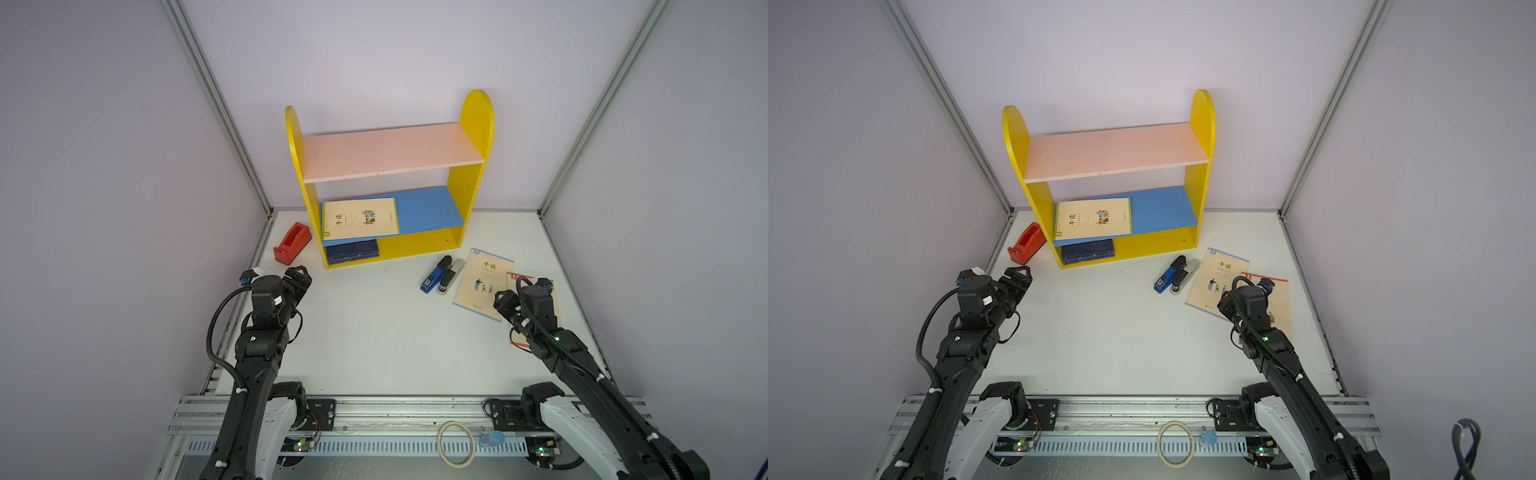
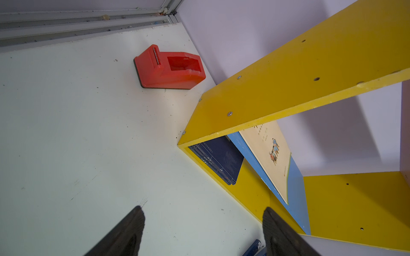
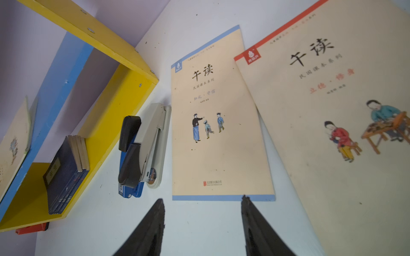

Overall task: Stacking books/files
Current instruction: Move the book to the center of the table.

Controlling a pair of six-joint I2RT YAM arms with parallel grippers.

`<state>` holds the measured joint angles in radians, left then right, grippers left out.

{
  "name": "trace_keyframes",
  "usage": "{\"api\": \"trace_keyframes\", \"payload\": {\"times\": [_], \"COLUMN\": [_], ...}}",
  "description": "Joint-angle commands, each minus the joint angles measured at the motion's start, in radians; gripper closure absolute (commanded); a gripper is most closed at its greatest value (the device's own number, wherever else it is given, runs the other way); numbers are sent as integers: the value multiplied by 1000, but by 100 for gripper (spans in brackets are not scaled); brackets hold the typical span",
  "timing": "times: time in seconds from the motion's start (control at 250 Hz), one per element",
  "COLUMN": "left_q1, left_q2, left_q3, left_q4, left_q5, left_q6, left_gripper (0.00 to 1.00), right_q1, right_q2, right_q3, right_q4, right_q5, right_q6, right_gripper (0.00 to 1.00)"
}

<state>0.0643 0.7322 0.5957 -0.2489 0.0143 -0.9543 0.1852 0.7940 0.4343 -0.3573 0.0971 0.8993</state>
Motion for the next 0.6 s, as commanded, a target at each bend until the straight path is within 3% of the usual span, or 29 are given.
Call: {"api": "trace_keyframes", "payload": {"times": [0.0,0.208,0.352,0.596], "left_q1": [-7,-87,-153,-223], "left_q2": [21,109,134,160], "left_q3": [16,70,87,108], "left_q4": [59,60,61,64], "left_q5": [41,42,1,-36], "left_q6": [25,73,94,121], "left_gripper": [14,14,14,14], "right_q1": [-8,-12,-11,-11], "right_q2": [10,62,152,533], "right_q3": [-36,-80,3,246], "right_q4": [-13,1,9,41], "right_q5": [-28,-14,-28,-76], "right_q6": [13,-7,-77,-118], "right_gripper": [43,45,49,56]}}
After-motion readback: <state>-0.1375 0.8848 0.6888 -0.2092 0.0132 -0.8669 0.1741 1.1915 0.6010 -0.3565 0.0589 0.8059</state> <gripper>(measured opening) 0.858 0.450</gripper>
